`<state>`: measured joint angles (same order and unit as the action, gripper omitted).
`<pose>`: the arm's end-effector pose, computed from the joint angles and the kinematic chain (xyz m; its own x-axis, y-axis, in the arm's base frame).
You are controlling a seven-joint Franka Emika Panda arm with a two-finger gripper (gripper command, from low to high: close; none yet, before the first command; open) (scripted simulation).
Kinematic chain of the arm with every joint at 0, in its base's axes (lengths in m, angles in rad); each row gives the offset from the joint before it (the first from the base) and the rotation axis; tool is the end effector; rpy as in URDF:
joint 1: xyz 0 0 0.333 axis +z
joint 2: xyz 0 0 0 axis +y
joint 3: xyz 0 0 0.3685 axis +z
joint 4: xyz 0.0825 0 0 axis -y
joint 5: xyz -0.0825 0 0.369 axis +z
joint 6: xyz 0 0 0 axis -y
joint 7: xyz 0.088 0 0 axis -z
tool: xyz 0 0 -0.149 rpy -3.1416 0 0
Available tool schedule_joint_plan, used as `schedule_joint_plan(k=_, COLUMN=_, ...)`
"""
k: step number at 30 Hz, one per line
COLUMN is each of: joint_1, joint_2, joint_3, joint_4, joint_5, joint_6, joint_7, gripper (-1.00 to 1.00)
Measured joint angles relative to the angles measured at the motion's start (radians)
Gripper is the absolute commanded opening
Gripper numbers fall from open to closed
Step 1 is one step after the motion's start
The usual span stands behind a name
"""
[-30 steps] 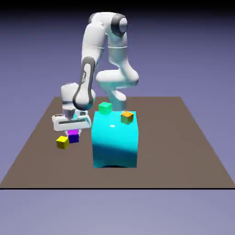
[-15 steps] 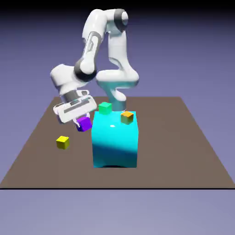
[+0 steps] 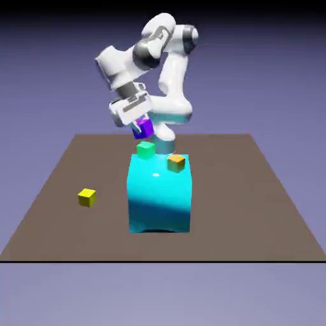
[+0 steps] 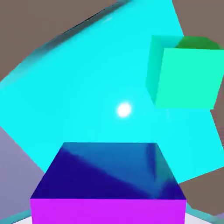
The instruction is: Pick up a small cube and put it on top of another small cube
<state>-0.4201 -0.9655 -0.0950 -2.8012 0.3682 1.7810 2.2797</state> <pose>0.1981 -0.0604 0.4510 -0.9326 -0.2410 -0.2686 -0.3242 0.8864 0.3303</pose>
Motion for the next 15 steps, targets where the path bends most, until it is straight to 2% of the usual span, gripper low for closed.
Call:
schedule_joint_plan(k=5, joint_1=-0.131, joint_2=-0.181, joint_3=0.141, joint_4=-0.071, joint_5=-0.054, joint_6=-0.141, joint_7=0.025, gripper=-1.0)
schedule_joint_plan(k=8, joint_1=-0.208, joint_2=-0.246, joint_3=0.166, joint_4=-0.094, joint_5=-0.064, joint_6=-0.08, joint_7=0.131, gripper=-1.0)
schedule_joint_plan(k=12, joint_1=-0.171, joint_2=-0.247, joint_3=0.211, joint_4=-0.238, joint_5=-0.012, joint_6=0.068, joint_7=0.127, gripper=-1.0)
schedule_joint_plan(k=13, joint_1=-0.169, joint_2=-0.247, joint_3=0.214, joint_4=-0.247, joint_5=-0.009, joint_6=0.076, joint_7=0.126, gripper=1.0)
schedule_joint_plan(k=15, joint_1=-0.169, joint_2=-0.247, joint_3=0.214, joint_4=-0.247, joint_5=-0.009, joint_6=0.075, joint_7=0.126, gripper=1.0)
